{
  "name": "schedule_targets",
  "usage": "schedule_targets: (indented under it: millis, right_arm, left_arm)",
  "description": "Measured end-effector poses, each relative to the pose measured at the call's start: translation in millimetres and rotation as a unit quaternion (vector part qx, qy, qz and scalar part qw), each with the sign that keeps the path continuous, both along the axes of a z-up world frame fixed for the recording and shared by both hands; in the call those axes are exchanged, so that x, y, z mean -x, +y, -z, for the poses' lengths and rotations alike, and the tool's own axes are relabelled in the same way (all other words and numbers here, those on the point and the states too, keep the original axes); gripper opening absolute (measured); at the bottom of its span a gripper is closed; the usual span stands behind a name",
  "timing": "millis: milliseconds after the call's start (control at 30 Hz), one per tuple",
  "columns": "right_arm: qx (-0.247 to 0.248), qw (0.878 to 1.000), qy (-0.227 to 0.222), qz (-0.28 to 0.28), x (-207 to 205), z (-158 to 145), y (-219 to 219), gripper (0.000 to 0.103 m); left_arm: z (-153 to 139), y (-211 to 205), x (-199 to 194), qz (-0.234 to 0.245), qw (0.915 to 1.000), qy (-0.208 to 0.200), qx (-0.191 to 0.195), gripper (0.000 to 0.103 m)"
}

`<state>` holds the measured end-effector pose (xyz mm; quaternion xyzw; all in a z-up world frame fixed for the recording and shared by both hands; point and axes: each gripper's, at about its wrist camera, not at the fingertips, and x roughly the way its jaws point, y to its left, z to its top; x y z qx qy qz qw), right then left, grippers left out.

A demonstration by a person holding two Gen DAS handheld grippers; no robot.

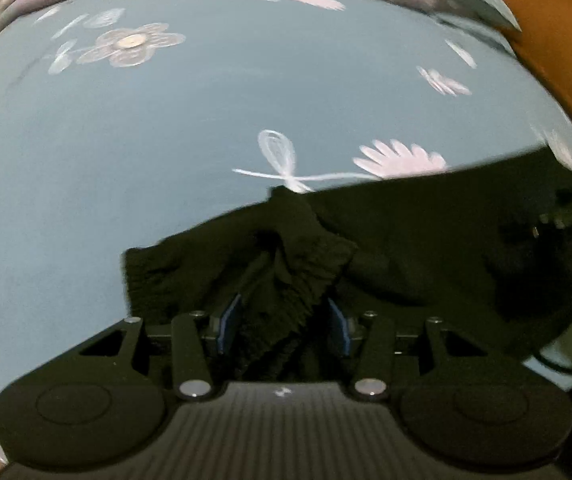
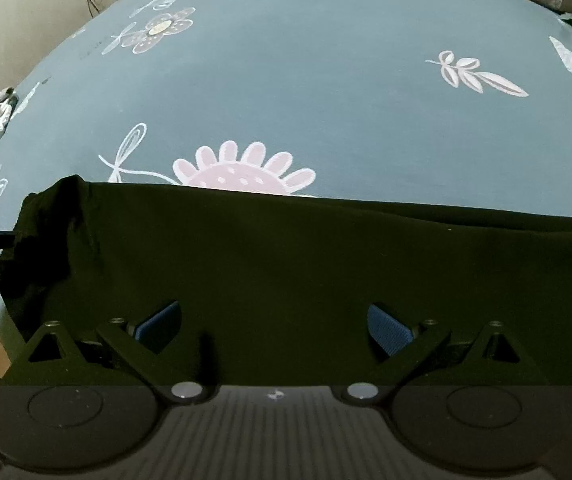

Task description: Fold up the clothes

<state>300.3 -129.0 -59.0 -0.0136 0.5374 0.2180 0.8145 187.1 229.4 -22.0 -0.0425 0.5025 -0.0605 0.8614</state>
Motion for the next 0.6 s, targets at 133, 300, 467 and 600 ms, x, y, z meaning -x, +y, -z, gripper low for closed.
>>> schedule_targets:
  millis: [133, 300, 467, 600]
  right_arm:
    - [0.002, 1.000, 0.000, -0.009, 0, 0, 8, 0.101]
    - [0.005, 1.000, 0.002, -0.012, -2, 1, 15, 0.101]
    - [0.007, 1.000, 0.002, -0.016, -3, 1, 21, 0.101]
    - [0.012, 1.000, 0.003, -0.017, -3, 1, 25, 0.101]
  left_arm:
    - [2, 18, -1, -0.031, 0.9994, 0.003, -0.011, 0.042]
    - [4, 23, 1, 0.003, 0.9985, -0.001, 0.055, 0.044]
    - [10, 25, 5, 0.024, 0.9980, 0.000, 0.058, 0.050]
    - [13, 27, 10, 0.038, 0.9979, -0.001, 0.053, 0.053]
